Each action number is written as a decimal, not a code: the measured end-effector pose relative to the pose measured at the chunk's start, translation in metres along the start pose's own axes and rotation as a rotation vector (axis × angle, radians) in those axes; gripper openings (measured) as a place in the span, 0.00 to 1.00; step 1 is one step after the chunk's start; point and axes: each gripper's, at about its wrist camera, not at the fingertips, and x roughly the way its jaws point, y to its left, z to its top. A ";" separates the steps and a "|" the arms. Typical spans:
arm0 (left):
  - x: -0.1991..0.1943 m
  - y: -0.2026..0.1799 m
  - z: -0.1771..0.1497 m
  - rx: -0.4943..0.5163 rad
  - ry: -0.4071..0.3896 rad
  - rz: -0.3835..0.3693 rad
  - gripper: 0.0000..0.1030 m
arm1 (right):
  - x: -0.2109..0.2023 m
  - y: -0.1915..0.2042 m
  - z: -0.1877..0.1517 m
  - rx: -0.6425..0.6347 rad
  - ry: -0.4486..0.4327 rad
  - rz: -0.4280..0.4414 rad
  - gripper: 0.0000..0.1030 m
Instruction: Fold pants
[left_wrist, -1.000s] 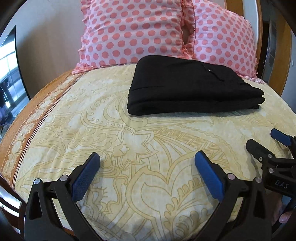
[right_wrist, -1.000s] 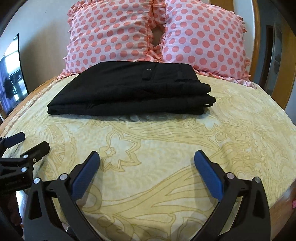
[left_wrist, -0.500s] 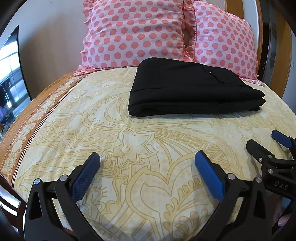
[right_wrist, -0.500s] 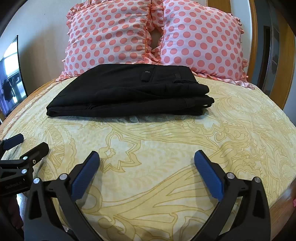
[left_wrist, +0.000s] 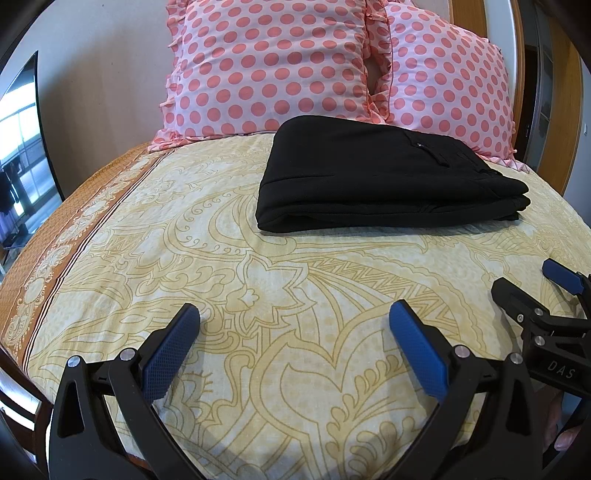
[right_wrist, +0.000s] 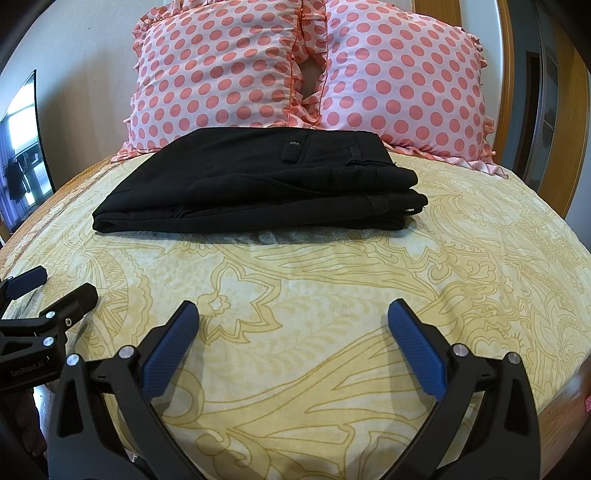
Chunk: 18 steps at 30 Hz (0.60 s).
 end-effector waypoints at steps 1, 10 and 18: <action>0.000 0.000 0.000 0.000 0.000 0.000 0.99 | 0.000 0.000 0.000 0.000 0.000 0.000 0.98; 0.000 0.000 0.000 0.000 -0.001 0.000 0.99 | 0.000 0.000 0.000 0.000 -0.001 0.000 0.98; 0.000 0.001 0.002 0.002 0.011 -0.002 0.99 | 0.000 0.000 0.000 -0.001 -0.001 0.001 0.98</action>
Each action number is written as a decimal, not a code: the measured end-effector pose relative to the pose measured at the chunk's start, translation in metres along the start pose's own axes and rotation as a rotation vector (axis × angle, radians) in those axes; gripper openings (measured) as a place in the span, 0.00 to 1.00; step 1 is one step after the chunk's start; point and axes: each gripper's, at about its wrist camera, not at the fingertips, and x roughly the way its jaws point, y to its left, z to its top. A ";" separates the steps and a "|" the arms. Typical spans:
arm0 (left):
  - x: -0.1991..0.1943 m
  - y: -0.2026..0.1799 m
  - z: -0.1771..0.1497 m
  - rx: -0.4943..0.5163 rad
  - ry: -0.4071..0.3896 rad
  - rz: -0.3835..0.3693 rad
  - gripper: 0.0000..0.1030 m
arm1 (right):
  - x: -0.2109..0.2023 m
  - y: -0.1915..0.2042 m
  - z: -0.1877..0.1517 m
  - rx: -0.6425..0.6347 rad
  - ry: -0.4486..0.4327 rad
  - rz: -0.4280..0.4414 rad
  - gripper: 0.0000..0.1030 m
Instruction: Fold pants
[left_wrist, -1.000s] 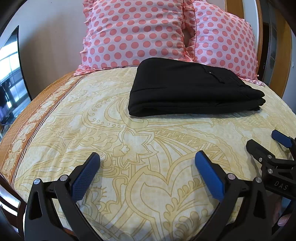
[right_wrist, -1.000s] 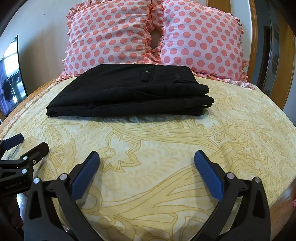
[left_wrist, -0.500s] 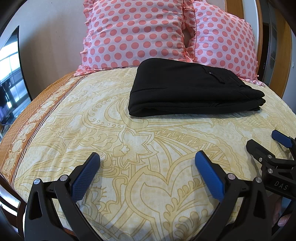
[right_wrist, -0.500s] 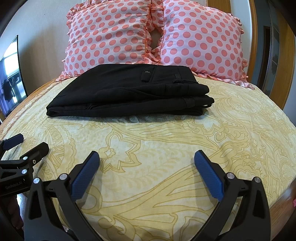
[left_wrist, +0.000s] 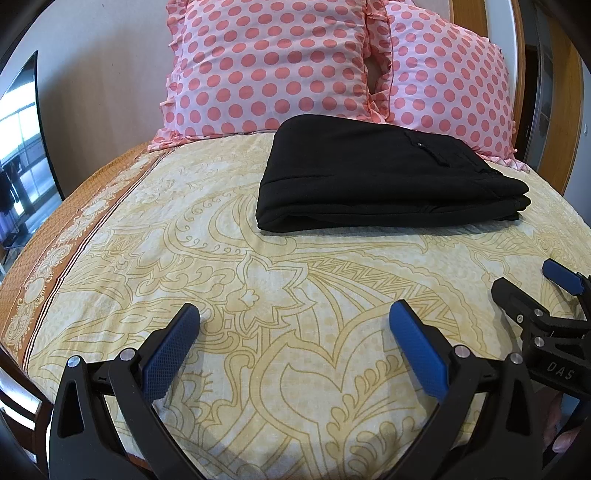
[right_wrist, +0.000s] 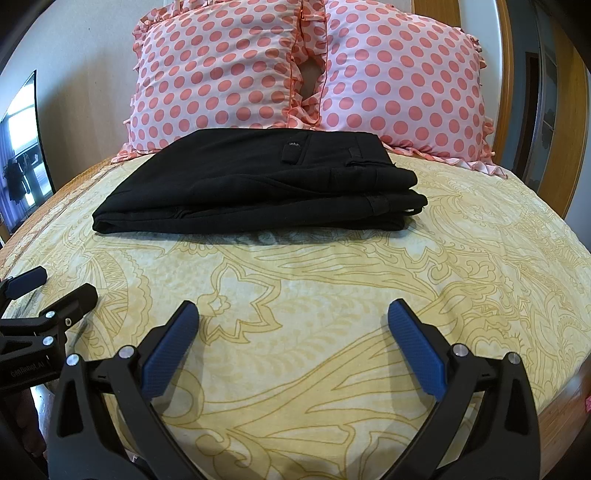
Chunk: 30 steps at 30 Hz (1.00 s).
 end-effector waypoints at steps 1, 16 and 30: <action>0.000 0.000 0.001 0.000 0.002 0.000 0.99 | 0.000 0.000 0.000 0.000 0.000 0.000 0.98; 0.001 -0.002 0.001 -0.004 0.005 0.003 0.99 | 0.000 0.000 0.000 0.001 -0.001 -0.001 0.98; 0.002 -0.002 0.001 -0.005 0.004 0.003 0.99 | 0.000 0.001 0.000 0.001 -0.002 -0.002 0.98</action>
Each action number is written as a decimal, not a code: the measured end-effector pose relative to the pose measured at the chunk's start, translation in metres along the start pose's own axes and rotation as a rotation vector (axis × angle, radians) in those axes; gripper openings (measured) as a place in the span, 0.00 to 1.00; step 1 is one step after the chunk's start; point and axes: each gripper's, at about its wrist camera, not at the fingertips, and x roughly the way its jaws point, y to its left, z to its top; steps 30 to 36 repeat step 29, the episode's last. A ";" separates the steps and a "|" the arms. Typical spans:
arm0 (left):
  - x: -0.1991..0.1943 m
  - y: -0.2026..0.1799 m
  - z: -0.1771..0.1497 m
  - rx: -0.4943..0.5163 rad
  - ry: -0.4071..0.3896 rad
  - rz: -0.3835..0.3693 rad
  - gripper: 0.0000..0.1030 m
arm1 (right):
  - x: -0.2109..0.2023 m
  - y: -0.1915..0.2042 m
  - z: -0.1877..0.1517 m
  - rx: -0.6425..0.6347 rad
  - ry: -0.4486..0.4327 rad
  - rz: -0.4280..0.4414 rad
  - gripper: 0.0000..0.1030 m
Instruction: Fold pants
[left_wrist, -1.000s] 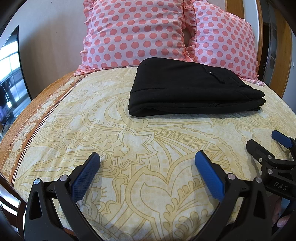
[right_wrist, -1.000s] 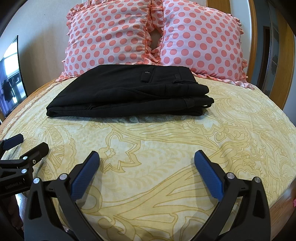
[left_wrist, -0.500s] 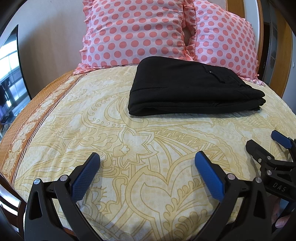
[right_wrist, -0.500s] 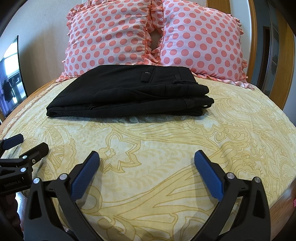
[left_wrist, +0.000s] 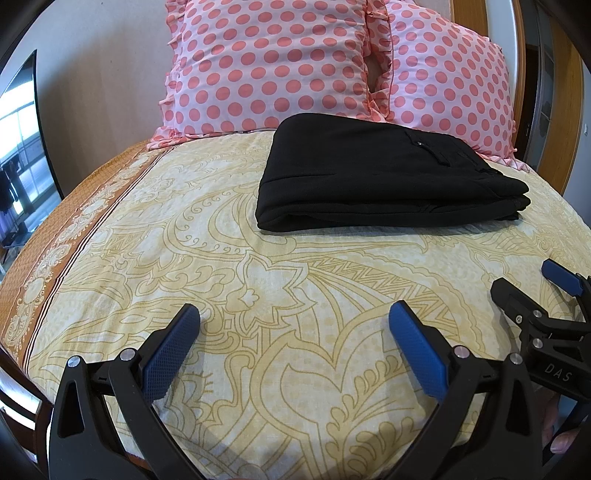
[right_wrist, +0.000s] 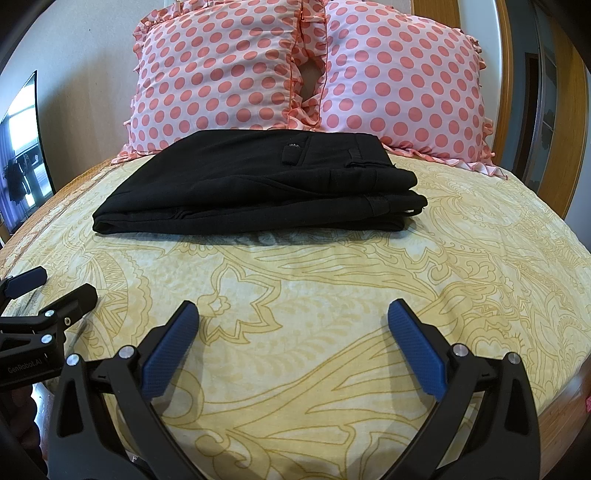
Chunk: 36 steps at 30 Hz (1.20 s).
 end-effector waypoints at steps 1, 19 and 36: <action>0.000 0.000 0.000 0.000 0.000 0.000 0.99 | 0.000 0.000 0.000 0.000 0.000 0.000 0.98; -0.001 -0.002 0.000 0.004 -0.006 -0.001 0.99 | 0.000 0.000 0.000 0.001 -0.001 -0.001 0.98; -0.001 -0.005 -0.002 0.005 -0.007 -0.003 0.99 | 0.000 0.001 0.000 0.002 -0.003 -0.002 0.98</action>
